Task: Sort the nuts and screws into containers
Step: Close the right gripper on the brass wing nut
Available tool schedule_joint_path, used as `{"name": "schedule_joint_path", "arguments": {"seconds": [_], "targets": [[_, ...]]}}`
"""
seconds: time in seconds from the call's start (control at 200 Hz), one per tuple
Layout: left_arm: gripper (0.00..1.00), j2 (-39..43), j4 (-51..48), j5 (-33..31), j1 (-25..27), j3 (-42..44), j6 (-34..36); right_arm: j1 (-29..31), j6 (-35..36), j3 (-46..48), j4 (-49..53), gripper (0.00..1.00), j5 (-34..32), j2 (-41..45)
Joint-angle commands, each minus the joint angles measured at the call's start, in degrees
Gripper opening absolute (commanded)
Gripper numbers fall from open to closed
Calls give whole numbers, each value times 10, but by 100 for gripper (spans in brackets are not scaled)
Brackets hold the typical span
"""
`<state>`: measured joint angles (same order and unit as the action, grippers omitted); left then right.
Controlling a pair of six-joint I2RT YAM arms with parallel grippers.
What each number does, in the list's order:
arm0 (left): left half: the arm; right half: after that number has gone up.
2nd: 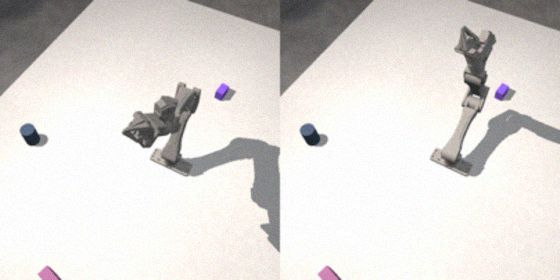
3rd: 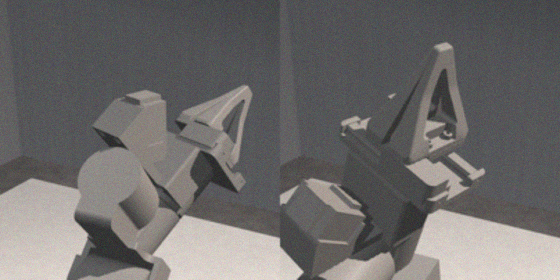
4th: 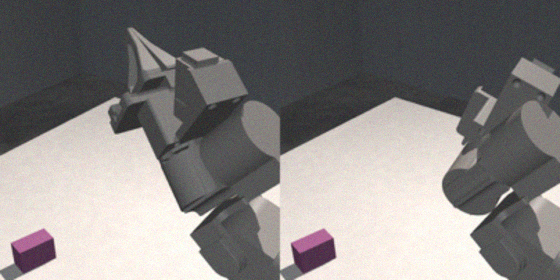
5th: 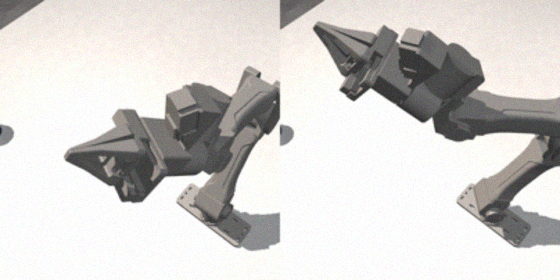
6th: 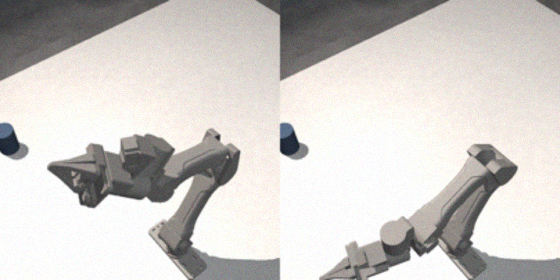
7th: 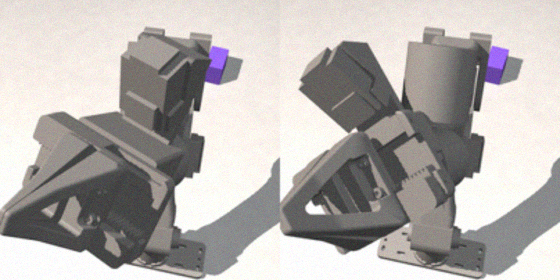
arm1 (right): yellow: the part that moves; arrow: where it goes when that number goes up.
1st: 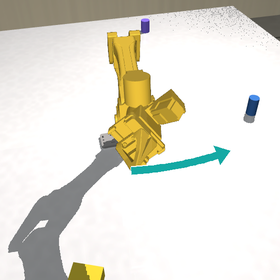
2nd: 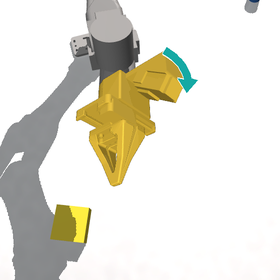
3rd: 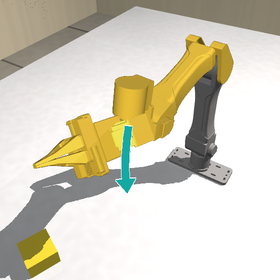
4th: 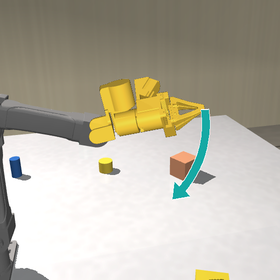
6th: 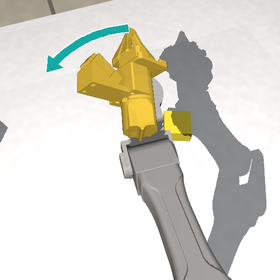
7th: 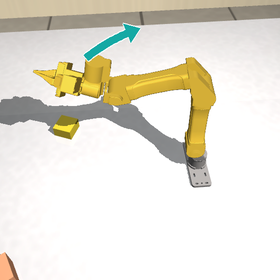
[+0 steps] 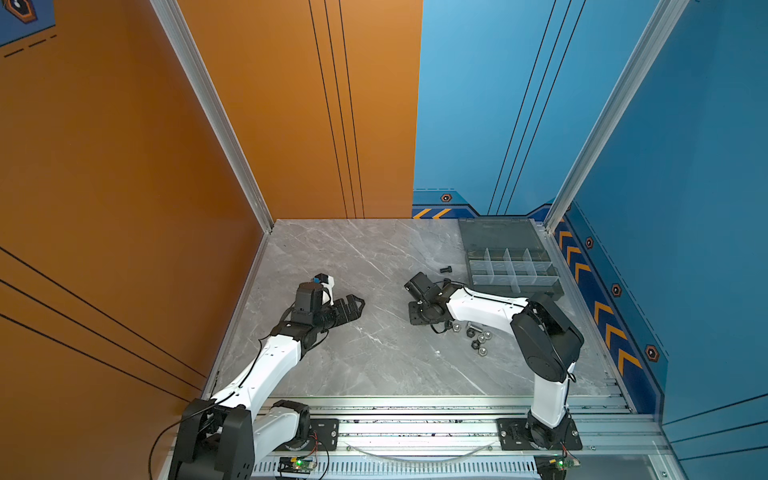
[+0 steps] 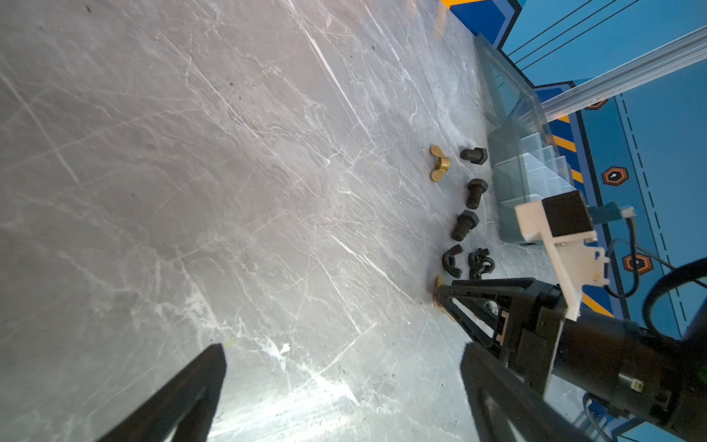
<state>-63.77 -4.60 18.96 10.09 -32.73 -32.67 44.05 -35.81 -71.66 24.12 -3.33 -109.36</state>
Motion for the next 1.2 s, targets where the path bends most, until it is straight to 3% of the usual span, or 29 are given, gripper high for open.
{"name": "schedule_joint_path", "arguments": {"seconds": [0.0, 0.846, 1.196], "targets": [[98, -4, -15, 14, -4, 5, -2, 2, 11, -12, 25, 37, -16, -15], [98, 0, -36, 15, -4, -7, -2, -2, 22, -9, 36, 28, -6, -24], [98, 2, -39, 14, -1, -6, -6, -5, 32, 9, 25, 33, 22, -13]]}}
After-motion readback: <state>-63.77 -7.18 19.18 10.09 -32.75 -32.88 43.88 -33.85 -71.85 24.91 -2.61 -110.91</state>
